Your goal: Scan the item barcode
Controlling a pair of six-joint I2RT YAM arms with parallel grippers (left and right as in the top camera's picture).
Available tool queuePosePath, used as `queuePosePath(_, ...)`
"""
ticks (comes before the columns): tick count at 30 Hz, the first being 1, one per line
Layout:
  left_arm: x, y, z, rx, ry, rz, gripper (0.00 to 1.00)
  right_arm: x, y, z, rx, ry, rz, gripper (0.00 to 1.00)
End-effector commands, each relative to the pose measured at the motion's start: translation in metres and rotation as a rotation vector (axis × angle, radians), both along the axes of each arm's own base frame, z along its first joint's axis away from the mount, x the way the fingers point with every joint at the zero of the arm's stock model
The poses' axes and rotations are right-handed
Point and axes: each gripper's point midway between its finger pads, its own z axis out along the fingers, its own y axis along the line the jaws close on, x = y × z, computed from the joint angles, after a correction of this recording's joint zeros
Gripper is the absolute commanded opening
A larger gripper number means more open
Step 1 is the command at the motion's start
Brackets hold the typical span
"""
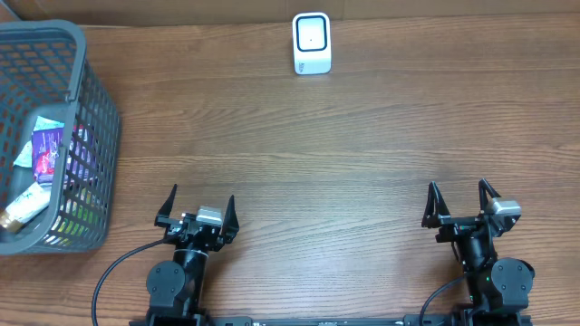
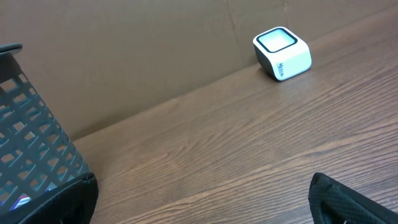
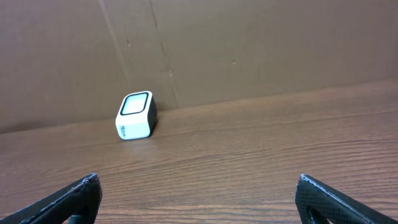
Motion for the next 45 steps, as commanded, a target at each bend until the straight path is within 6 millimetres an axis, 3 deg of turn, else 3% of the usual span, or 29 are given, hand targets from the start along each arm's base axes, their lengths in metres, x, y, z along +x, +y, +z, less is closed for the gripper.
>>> queuePosePath(1, 0.000, -0.001, 0.001, -0.002, -0.009, -0.008, 1.00, 0.000, -0.001, -0.002, -0.004, -0.003, -0.010, 1.00)
queuePosePath(35, 0.000, -0.001, 0.001, 0.017, -0.011, -0.008, 1.00, 0.000, -0.001, -0.002, -0.002, -0.003, -0.007, 1.00)
queuePosePath(45, -0.003, -0.011, 0.010, -0.015, -0.024, -0.064, 1.00, -0.001, 0.011, 0.000, 0.000, -0.012, 0.062, 1.00)
